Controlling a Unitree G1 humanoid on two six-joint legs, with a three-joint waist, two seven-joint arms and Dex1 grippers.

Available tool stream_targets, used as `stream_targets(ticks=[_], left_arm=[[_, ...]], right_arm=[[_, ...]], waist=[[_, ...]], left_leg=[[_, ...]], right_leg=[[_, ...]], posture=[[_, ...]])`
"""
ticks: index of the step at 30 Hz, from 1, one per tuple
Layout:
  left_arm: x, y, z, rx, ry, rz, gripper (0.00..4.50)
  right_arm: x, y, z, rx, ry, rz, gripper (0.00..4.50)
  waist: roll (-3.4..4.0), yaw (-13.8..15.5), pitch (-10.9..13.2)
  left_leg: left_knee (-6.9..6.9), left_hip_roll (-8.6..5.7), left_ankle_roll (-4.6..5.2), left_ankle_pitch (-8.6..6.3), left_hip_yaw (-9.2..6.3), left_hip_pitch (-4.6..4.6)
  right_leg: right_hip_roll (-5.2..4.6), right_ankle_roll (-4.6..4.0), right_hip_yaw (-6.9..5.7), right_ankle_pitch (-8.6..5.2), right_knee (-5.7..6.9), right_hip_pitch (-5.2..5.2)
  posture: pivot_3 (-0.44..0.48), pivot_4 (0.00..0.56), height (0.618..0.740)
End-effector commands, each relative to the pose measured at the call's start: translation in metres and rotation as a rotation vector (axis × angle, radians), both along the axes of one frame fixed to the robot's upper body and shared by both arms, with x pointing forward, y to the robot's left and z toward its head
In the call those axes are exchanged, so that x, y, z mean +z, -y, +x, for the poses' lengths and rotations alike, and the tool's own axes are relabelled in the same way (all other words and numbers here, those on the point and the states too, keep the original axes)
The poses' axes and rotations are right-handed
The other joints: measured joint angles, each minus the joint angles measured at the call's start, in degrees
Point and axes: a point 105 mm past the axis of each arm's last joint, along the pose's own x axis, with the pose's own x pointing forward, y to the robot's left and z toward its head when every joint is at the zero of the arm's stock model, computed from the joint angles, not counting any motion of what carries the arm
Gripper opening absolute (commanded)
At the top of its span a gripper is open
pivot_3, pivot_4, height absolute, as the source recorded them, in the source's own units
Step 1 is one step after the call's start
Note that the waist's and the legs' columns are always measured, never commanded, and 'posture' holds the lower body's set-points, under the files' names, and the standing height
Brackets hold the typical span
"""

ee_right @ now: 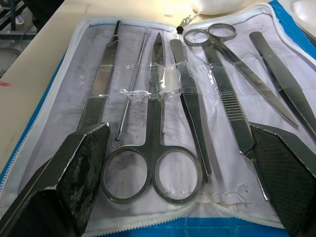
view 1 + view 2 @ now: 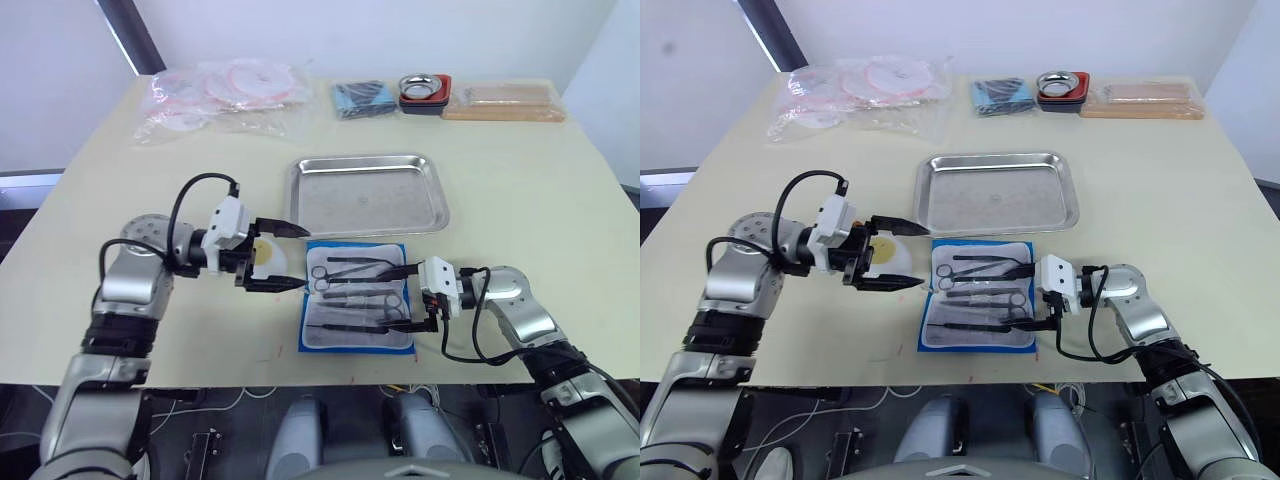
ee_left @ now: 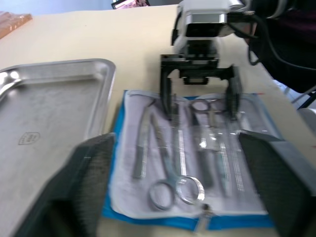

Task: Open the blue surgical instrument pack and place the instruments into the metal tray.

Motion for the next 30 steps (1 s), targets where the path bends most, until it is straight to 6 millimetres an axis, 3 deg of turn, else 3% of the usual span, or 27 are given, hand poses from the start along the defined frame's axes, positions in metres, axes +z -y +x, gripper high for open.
stream_targets(ticks=[1,2,10,13,15,30], left_arm=[[-0.003,0.000,0.005,-0.029,0.034,0.037,2.64],[-0.007,0.001,0.007,-0.043,0.028,0.054,2.36],[-0.024,0.011,0.024,-0.064,-0.018,0.091,2.36],[-0.030,0.012,0.028,-0.066,-0.043,0.108,1.60],[-0.035,0.012,0.028,-0.069,-0.049,0.130,0.80],[-0.050,0.023,0.037,-0.076,-0.070,0.187,0.80]], right_arm=[[-0.029,0.007,-0.006,-0.023,-0.079,-0.099,4.50],[-0.029,0.007,-0.006,-0.023,-0.079,-0.099,4.50],[-0.030,0.004,-0.004,-0.028,-0.073,-0.092,4.50],[-0.030,0.004,-0.005,-0.030,-0.073,-0.089,4.50],[-0.031,0.004,-0.005,-0.033,-0.073,-0.087,4.50],[-0.031,0.004,-0.006,-0.049,-0.074,-0.075,4.50]], waist=[[0.00,-0.02,0.00],[-0.01,0.05,-0.01],[-0.04,-0.09,-0.03],[-0.04,-0.13,-0.03],[-0.05,-0.07,-0.03],[-0.06,-0.07,-0.15]], left_leg=[[0.00,0.00,0.00,0.00,0.00,0.00],[0.00,0.00,0.00,0.00,-0.01,0.00],[0.01,0.00,0.00,0.00,-0.01,0.01],[0.01,0.01,0.00,0.00,-0.02,0.03],[0.02,0.01,0.00,0.00,-0.03,0.03],[0.01,0.01,0.00,0.00,-0.03,0.06]], right_leg=[[0.01,0.00,0.00,0.00,0.00,0.00],[0.01,0.00,0.00,0.00,0.00,0.00],[0.02,0.00,0.01,0.00,0.01,0.01],[0.05,0.00,0.02,0.00,0.02,0.01],[0.05,0.00,0.01,0.00,0.02,0.01],[0.05,0.00,0.01,0.00,0.02,0.05]], posture=[[0.000,0.150,0.740],[0.000,0.150,0.740],[0.000,0.150,0.740],[0.000,0.150,0.740],[0.000,0.150,0.740],[0.000,0.150,0.740]])
